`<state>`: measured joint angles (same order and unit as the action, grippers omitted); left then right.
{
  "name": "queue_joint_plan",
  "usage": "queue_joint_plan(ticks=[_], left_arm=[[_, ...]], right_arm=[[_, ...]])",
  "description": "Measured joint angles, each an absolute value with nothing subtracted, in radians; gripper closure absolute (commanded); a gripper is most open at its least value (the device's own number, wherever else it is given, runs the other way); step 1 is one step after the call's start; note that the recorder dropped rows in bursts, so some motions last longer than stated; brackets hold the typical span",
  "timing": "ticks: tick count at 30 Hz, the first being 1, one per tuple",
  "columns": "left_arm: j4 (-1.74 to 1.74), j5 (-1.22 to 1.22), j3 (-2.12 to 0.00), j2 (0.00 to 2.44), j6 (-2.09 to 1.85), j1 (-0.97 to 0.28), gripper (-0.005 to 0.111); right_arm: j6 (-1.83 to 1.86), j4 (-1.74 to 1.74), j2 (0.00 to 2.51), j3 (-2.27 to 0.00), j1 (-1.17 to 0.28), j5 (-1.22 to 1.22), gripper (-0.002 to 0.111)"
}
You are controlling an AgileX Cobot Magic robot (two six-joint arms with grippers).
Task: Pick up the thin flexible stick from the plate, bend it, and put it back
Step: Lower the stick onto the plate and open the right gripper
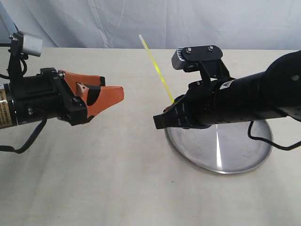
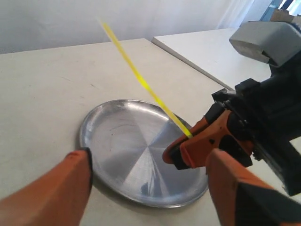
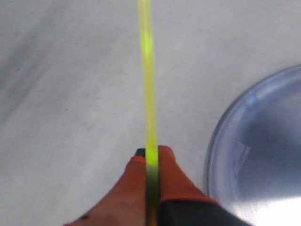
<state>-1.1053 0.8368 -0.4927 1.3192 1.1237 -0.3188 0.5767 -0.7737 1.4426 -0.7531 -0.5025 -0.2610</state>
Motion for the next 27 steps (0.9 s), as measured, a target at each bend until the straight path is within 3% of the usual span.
queue_joint_plan(ticks=[14,22,27], left_arm=[[-1.107,0.810,-0.493,1.319,1.142,-0.319,0.040],[-1.107,0.810,-0.493,1.319,1.143,-0.319,0.040],[-1.105,0.810,-0.493,1.319,1.146,-0.319,0.040]], right_arm=[[0.186,-0.294,1.605,-0.753,-0.293,-0.248,0.109],[0.094,-0.101,1.713,-0.753,-0.285,-0.296,0.109],[-0.156,0.083,1.769,-0.753,-0.285,-0.294,0.109]])
